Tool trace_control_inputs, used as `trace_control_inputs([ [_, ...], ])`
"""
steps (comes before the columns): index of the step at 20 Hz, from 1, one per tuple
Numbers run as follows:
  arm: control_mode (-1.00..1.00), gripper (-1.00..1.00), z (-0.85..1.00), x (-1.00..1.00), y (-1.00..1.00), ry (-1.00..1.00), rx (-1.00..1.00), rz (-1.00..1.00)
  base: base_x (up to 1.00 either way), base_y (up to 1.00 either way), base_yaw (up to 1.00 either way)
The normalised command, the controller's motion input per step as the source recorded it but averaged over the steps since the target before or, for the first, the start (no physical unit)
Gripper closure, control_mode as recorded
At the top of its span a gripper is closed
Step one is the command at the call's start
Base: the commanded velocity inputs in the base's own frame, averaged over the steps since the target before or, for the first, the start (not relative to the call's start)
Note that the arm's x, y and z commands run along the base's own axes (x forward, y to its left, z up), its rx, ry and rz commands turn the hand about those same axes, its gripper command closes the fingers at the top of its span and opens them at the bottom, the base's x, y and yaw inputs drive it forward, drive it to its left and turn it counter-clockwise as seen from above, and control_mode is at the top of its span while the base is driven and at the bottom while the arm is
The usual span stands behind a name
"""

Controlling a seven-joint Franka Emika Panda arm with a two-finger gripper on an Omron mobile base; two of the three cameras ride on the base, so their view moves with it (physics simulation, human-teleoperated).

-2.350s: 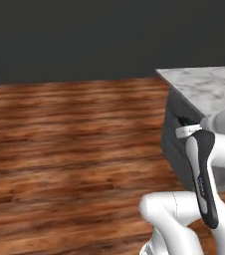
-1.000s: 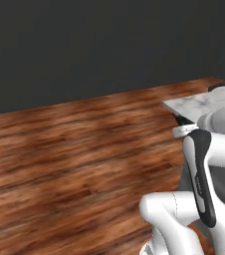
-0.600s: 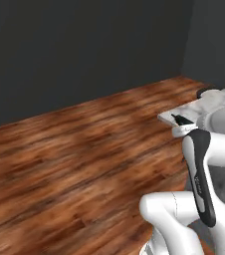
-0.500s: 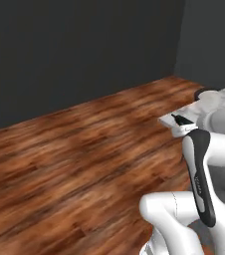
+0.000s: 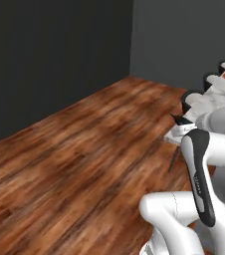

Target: Take the cheese, fish, and eggplant from the fridge and place them on the plate on the dining counter to create an appetizer plate.

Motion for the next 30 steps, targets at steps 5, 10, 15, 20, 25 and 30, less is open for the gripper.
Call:
trace_control_inputs([
  [5, 1.00, 1.00, 0.00, 0.00, 0.00, 0.00, 0.00, 0.00, 1.00, 0.75, -0.52],
  [10, 1.00, 1.00, 0.00, 0.00, 0.00, 0.00, 0.00, 0.00, 1.00, 0.83, -0.53],
  [15, 1.00, 1.00, 0.00, 0.00, 0.00, 0.00, 0.00, 0.00, 1.00, 0.80, -0.53],
  [20, 1.00, 1.00, 0.00, 0.00, 0.00, 0.00, 0.00, 0.00, 1.00, 0.80, -0.56],
  [25, 1.00, 1.00, 0.00, 0.00, 0.00, 0.00, 0.00, 0.00, 1.00, 0.75, -0.58],
  [30, 1.00, 1.00, 0.00, 0.00, 0.00, 0.00, 0.00, 0.00, 1.00, 0.76, -0.59],
])
